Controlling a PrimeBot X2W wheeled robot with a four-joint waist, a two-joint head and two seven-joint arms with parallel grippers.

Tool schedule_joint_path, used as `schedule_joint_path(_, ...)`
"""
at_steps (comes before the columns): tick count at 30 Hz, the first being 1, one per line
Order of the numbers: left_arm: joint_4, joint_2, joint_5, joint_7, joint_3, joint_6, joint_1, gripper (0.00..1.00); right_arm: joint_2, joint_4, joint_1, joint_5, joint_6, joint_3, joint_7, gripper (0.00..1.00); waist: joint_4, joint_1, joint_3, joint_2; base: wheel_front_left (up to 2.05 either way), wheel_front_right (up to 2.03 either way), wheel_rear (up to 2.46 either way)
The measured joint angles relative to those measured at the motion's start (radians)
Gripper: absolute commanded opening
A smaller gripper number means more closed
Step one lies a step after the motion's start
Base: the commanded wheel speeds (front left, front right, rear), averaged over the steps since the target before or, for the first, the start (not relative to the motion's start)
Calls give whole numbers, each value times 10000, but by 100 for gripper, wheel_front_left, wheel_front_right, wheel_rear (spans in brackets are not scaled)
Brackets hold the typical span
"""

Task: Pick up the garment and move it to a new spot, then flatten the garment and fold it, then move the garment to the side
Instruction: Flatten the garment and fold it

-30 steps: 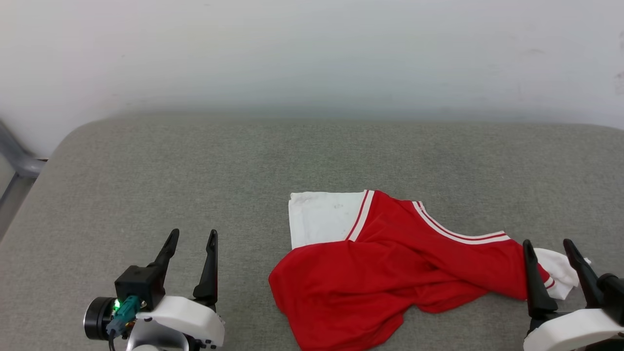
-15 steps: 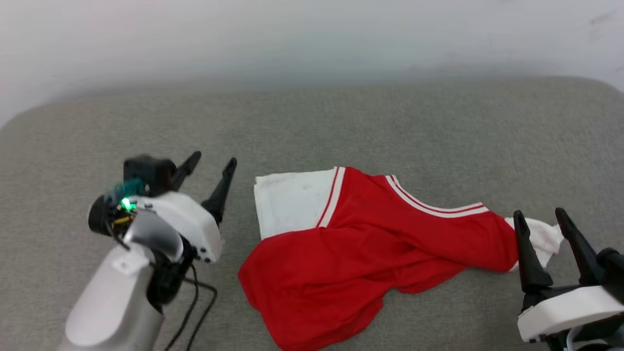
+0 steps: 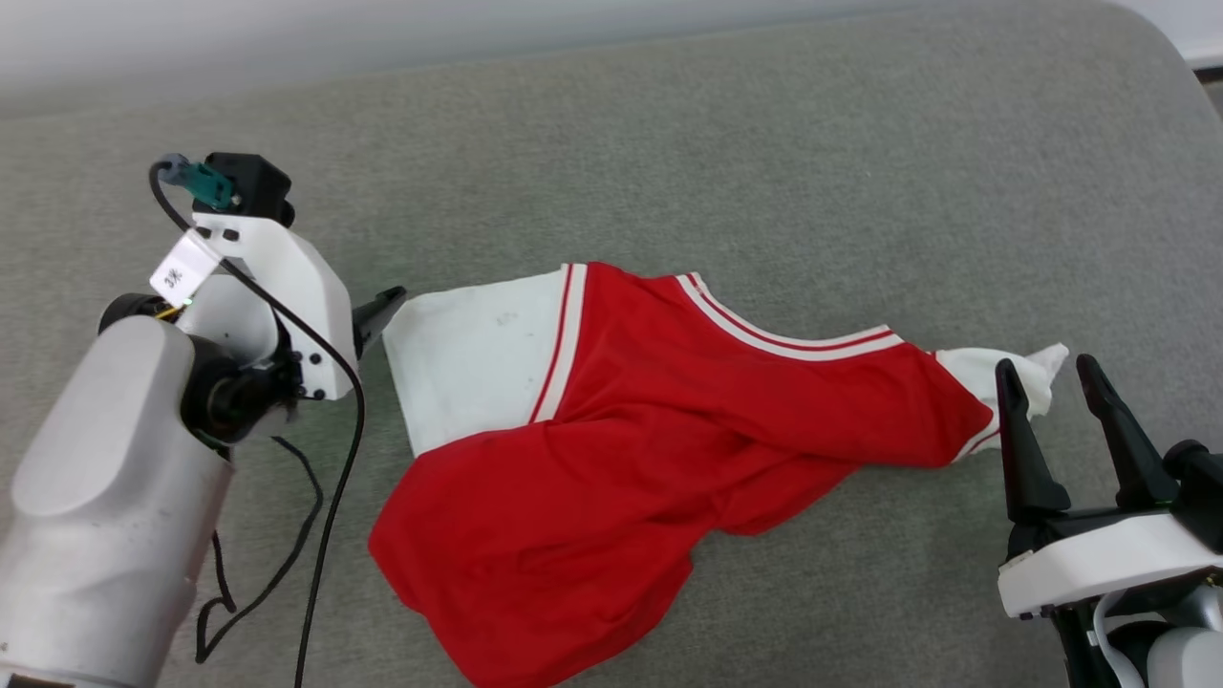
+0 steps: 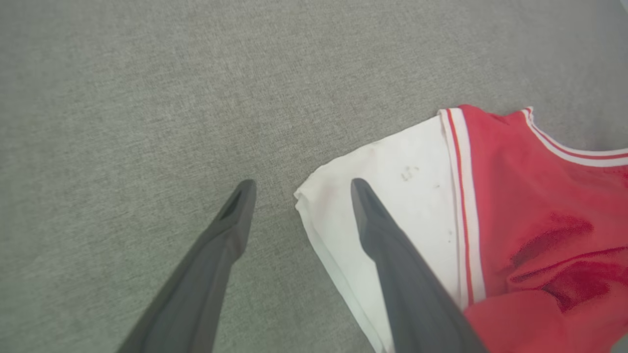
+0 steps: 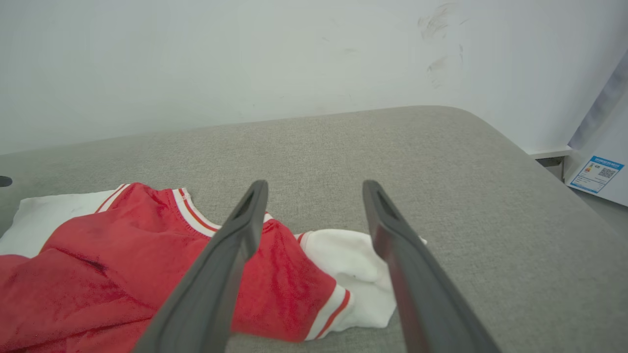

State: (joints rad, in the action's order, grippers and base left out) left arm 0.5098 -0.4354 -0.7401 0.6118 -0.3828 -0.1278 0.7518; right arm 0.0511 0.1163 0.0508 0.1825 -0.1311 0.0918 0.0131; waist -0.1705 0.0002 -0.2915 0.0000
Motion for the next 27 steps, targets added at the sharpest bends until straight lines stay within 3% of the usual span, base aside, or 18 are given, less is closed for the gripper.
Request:
schedule_joint_path(11, 667, -642, -1131, 1896, -993, -15, 556, 100, 2, -976, 500, 305, 0, -140, 612, 100, -811, -1, -727, 0, 0, 0, 0)
schedule_joint_path(12, 667, -642, -1131, 1896, -993, -15, 556, 77, 2, -976, 500, 305, 0, -140, 612, 100, -811, -1, -727, 0, 0, 0, 0)
schedule_joint_path(14, 717, -715, -1381, 2263, -1225, -15, 566, 22, 0, -1174, 537, 372, 0, -140, 660, 100, -876, -2, -766, 0, 0, 0, 0)
schedule_joint_path(15, 734, -721, -1505, 2313, -1246, -13, 564, 0, 0, -1218, 558, 374, 0, -136, 669, 100, -880, -3, -767, 0, 0, 0, 0)
schedule_joint_path(19, 656, -673, -1567, 2004, -1496, -15, 430, 0, 0, -1346, 637, 431, 0, -98, 591, 100, -820, -3, -761, 0, 0, 0, 0)
schedule_joint_path(27, 476, -608, -732, -550, -1632, 40, 25, 0, -2, -1778, 725, 552, 2, 282, 280, 100, -379, -1, -559, 0, 0, 0, 0)
